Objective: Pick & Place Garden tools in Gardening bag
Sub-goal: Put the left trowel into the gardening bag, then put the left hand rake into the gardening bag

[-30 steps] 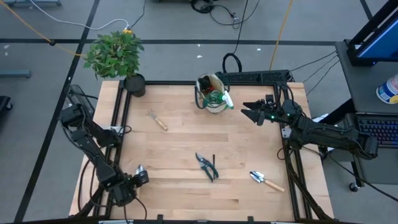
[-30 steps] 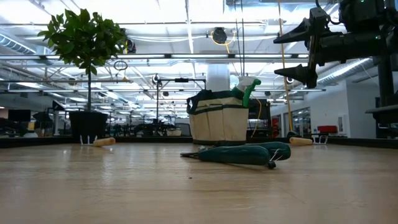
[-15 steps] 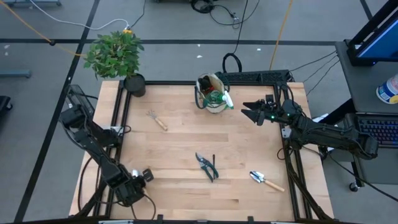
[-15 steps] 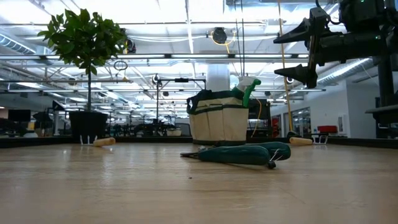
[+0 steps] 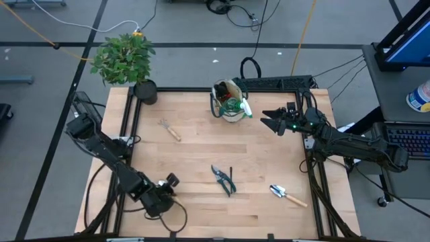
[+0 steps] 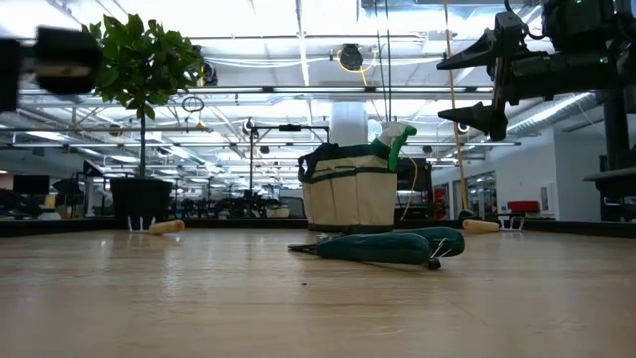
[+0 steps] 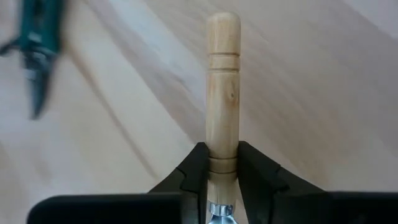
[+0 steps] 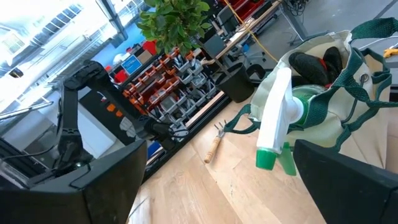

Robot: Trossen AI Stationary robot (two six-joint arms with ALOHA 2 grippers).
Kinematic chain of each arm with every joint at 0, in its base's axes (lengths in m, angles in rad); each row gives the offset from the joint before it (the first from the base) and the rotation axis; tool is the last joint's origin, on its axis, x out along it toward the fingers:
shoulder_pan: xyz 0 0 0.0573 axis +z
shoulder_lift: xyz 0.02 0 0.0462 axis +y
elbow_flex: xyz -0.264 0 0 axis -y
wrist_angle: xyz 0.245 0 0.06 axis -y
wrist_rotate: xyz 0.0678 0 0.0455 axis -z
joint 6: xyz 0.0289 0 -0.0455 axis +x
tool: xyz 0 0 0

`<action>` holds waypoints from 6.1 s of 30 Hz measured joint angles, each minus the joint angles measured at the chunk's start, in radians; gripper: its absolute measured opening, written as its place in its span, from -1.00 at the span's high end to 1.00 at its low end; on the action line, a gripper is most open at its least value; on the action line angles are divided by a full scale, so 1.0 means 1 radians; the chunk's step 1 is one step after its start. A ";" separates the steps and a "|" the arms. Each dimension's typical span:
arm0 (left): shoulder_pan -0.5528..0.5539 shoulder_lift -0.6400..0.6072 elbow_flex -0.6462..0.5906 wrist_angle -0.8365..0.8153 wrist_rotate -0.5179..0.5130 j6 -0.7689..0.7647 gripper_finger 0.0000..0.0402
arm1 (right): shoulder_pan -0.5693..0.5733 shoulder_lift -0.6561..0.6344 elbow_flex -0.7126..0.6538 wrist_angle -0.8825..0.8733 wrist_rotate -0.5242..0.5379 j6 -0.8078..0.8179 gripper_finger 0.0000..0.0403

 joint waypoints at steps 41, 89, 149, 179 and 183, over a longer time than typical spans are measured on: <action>0.462 -0.004 0.553 0.430 -0.065 0.124 0.69 | 0.000 0.000 0.000 0.000 0.000 0.000 -0.95; 1.345 0.468 0.553 1.058 0.413 -0.153 0.69 | 0.000 0.000 0.000 0.000 0.000 0.000 -0.95; 1.204 0.508 0.553 0.829 0.014 0.023 0.61 | 0.000 0.000 0.000 0.000 0.000 0.000 -0.95; 1.172 0.490 0.552 0.958 0.014 0.034 -0.04 | 0.000 0.000 0.000 0.000 0.000 0.000 -0.95; 1.149 0.425 0.552 0.952 0.013 0.081 -0.13 | 0.000 0.000 0.000 0.000 0.000 0.000 -0.95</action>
